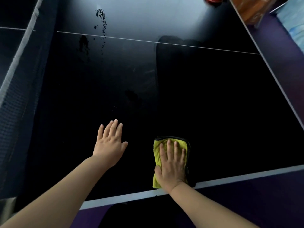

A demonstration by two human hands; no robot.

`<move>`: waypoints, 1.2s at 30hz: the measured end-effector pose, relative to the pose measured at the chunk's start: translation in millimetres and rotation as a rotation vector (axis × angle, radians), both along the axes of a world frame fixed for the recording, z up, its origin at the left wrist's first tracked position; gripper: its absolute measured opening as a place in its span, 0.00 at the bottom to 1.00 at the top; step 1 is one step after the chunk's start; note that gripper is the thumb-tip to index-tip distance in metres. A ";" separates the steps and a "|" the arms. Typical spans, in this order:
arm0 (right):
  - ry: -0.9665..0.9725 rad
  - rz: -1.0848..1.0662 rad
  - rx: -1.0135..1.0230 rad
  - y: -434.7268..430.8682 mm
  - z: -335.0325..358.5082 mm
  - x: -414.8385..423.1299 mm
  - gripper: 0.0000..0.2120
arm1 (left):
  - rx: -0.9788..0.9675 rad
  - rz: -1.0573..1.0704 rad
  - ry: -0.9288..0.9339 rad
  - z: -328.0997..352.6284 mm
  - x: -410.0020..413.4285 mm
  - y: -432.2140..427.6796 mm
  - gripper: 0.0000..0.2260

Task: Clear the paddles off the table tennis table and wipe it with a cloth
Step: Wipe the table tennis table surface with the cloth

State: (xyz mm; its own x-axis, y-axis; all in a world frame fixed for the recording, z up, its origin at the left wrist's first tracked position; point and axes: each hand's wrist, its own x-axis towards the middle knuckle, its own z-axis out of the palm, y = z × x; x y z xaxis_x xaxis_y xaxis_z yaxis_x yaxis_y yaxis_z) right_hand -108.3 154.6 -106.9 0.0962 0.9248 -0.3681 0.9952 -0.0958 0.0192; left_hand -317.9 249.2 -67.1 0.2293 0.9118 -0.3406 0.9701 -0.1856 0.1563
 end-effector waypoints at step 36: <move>0.033 -0.318 0.225 576.6 -27.8 -8.9 0.36 | -0.421 -0.063 0.054 -36.1 -14.9 291.9 0.62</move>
State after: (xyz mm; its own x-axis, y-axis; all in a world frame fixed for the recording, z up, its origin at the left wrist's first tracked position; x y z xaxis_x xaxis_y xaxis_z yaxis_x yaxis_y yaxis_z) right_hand -117.1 731.2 -134.7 0.3825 0.9088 -0.1670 0.9149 -0.3978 -0.0691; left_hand -332.9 541.2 -103.2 0.2515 0.6754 -0.6932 0.9679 -0.1750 0.1806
